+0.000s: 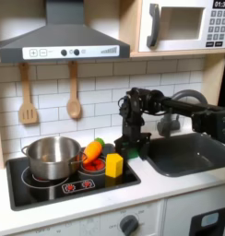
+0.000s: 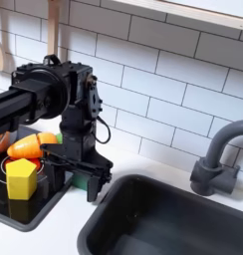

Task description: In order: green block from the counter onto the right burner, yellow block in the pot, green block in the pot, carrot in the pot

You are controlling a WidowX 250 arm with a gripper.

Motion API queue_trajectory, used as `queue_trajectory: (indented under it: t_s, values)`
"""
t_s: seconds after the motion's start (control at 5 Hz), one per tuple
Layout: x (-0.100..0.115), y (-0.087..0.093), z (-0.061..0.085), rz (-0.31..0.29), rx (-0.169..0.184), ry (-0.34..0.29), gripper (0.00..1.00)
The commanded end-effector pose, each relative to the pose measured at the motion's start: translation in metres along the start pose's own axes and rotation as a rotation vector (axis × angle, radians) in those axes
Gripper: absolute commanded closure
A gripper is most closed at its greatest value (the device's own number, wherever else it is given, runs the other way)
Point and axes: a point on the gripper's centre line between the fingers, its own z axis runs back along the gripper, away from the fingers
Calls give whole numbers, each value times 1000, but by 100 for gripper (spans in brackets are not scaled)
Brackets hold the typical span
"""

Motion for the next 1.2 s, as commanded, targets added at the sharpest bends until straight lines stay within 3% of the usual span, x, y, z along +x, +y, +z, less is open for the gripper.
queue_trajectory:
  t_s: [0.0,0.2,0.4,1.0]
  values:
    - [1,2,13,22,4,-47,0]
    - [1,4,22,24,8,-76,0]
    - [1,4,17,23,7,-59,0]
    - [3,0,24,-18,-36,-70,0]
